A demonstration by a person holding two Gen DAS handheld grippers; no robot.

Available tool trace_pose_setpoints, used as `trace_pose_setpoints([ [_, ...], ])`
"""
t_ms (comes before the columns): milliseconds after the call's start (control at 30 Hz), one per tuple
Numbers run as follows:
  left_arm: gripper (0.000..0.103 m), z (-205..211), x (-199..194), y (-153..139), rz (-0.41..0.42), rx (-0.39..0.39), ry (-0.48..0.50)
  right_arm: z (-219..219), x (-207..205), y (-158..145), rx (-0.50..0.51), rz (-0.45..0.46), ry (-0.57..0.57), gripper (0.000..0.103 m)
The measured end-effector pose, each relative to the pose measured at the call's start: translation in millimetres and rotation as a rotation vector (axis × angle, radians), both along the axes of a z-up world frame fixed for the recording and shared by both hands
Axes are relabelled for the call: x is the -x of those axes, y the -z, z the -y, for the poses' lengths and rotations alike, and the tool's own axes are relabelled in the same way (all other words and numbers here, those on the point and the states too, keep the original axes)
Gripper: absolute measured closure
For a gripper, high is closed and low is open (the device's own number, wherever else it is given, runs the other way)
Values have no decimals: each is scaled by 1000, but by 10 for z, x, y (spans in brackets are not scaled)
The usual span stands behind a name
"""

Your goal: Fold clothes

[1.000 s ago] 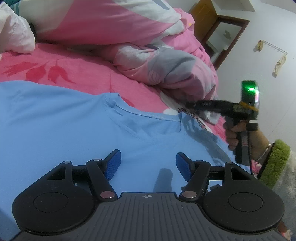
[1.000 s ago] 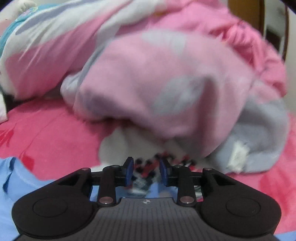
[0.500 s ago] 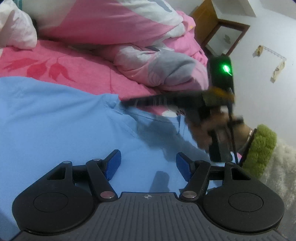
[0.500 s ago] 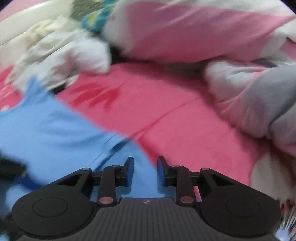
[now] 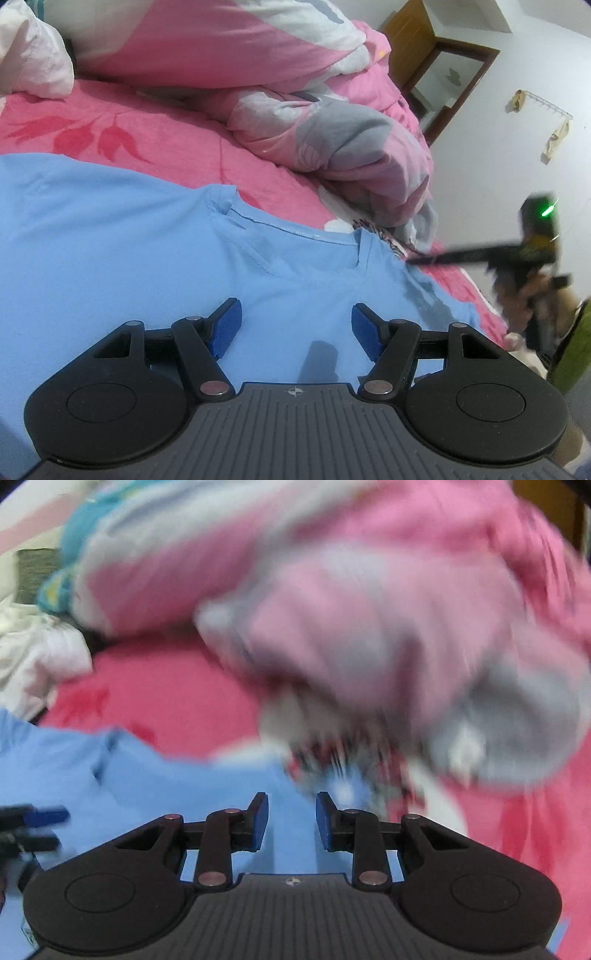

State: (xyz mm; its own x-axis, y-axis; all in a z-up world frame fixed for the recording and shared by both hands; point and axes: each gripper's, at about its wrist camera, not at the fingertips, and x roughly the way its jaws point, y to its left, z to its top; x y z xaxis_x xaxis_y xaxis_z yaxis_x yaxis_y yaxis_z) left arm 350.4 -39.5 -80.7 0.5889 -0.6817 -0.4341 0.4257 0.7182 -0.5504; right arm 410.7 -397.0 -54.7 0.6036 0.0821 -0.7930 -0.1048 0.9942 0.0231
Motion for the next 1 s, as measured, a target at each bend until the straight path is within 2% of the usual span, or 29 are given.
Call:
trace_pose_setpoints([
  [33,37,-6,-2,3,-1,5,0,111,-35,134,47,-33,74,75],
  [100,37,-22,-7,8,-3,19,1,345,-6,119,5,-9,209,75],
  [167,37,-41,-13,13,-8,35,1,456,228,-168,26,45,372,73],
  [233,37,-48,-17,12,-10,46,2,454,598,-528,-9,109,373,73],
  [300,37,-59,-13,0,-10,56,2,396,1212,-971,-58,191,383,72],
  [367,36,-76,6,-33,-5,57,-5,416,1961,-1393,-102,269,393,67],
  [433,36,-95,46,-92,6,44,-19,440,2791,-1635,-109,328,421,53],
  [500,36,-125,120,-203,21,21,-46,470,3531,-1764,-115,353,449,53],
  [567,36,-169,202,-321,16,25,-71,452,4159,-1625,-132,310,485,53],
  [667,36,-223,426,-486,-8,31,-61,464,4713,-1211,-198,210,515,53],
  [767,36,-200,731,-610,5,-33,-36,400,4859,-771,-306,149,507,54],
  [900,35,-124,1118,-627,27,-105,-6,230,4743,-400,-446,113,299,56],
  [933,35,-119,1173,-603,22,-114,-7,238,4684,-292,-457,69,282,57],
  [967,35,-116,1223,-576,15,-122,-10,291,4620,-163,-442,4,311,59],
  [1000,35,-114,1272,-548,9,-131,-13,373,4614,-67,-430,-41,359,78],
])
